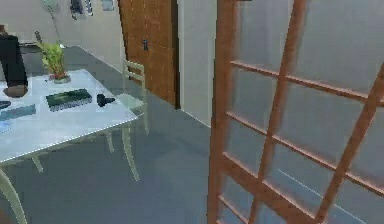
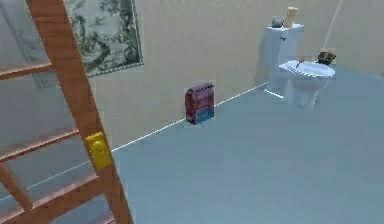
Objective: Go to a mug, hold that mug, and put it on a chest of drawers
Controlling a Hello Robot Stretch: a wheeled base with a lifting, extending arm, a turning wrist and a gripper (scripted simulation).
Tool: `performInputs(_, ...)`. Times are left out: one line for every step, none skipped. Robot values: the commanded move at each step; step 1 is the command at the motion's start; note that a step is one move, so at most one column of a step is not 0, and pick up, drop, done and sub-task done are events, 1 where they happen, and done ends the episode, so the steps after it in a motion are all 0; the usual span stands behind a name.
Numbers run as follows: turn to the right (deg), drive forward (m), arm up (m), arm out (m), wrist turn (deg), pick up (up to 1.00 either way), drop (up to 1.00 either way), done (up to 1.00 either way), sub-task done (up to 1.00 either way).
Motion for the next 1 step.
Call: performInputs(-21.0,0.0,0.0,0.0,0.0,0.0,0.0,0.0,0.0)
